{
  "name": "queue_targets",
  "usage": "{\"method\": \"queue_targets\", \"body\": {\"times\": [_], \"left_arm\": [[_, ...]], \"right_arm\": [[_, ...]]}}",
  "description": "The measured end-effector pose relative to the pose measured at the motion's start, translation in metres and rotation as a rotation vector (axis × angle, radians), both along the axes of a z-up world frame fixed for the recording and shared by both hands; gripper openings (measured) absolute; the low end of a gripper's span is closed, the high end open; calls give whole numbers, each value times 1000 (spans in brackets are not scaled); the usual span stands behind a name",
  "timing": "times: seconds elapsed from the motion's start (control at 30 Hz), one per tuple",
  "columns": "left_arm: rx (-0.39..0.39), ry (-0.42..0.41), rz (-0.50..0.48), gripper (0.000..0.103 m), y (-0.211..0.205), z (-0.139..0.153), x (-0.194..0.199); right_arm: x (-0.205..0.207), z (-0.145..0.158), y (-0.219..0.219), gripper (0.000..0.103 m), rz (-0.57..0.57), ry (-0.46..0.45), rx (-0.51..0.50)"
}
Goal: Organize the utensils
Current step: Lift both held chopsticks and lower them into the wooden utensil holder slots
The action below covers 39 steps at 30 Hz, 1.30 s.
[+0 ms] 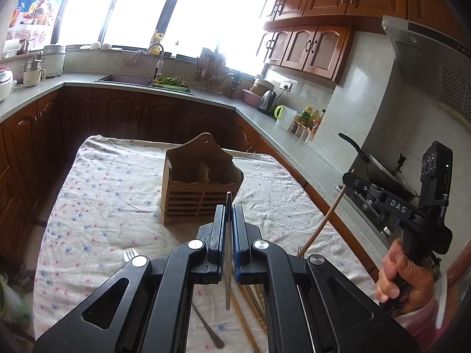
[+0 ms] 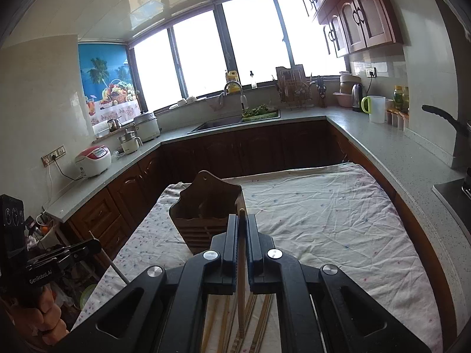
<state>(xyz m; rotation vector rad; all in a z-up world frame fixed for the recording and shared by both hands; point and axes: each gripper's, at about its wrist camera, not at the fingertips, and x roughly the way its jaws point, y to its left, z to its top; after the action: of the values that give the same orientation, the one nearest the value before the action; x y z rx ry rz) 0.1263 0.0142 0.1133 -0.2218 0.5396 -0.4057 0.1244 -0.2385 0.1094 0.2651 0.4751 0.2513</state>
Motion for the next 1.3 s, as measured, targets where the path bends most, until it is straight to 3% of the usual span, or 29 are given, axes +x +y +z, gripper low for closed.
{"method": "queue_targets", "body": {"times": [0.47,0.87,1.03,1.3], "left_arm": [[-24,-114,84,3,23,39,35],[-44,-243,178,3,36,79,98],[-76,-238,226,3,42,67,133],[-105,-161,264,3,36,11,176]], "right_arm": [[36,28,9,5,11,-74,49],[108,63,7,5,-37,-173,138],[140,54,14,5,-53,-168,157],[177,0,21,5,-72,-113,214]]}}
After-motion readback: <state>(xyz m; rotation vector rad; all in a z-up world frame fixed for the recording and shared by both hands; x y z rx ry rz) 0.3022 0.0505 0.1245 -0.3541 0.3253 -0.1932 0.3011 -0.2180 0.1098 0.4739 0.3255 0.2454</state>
